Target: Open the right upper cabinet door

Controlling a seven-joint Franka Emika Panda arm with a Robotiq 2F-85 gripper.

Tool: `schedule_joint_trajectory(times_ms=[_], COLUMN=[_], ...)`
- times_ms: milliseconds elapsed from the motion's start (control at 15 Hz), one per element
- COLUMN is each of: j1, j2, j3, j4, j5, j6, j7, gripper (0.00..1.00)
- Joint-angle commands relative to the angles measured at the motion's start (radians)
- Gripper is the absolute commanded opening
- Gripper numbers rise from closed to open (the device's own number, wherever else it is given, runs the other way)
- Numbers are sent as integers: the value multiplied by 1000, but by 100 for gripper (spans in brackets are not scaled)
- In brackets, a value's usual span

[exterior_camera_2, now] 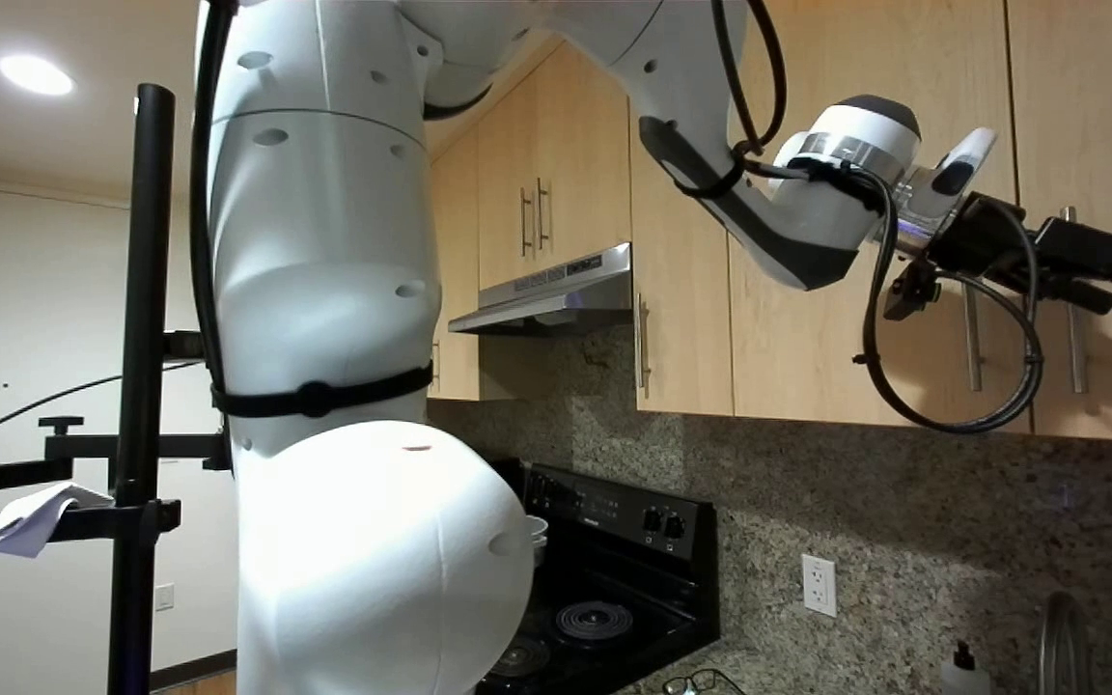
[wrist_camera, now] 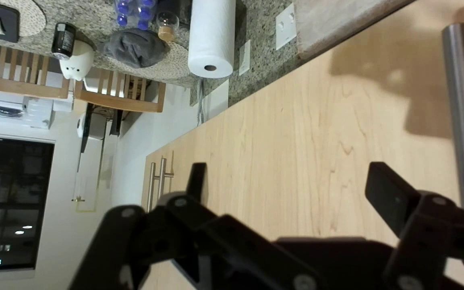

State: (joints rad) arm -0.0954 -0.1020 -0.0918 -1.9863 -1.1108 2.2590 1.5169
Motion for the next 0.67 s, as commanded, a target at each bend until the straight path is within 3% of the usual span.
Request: schedule_joint_trajectory(times_ms=[0,600], j1=[22,45], j2=[25,151], j3=[28,47], j4=[41,188], j5=[23,82], j6=[-14,-97], j7=[-47,-161], gripper=[100,100])
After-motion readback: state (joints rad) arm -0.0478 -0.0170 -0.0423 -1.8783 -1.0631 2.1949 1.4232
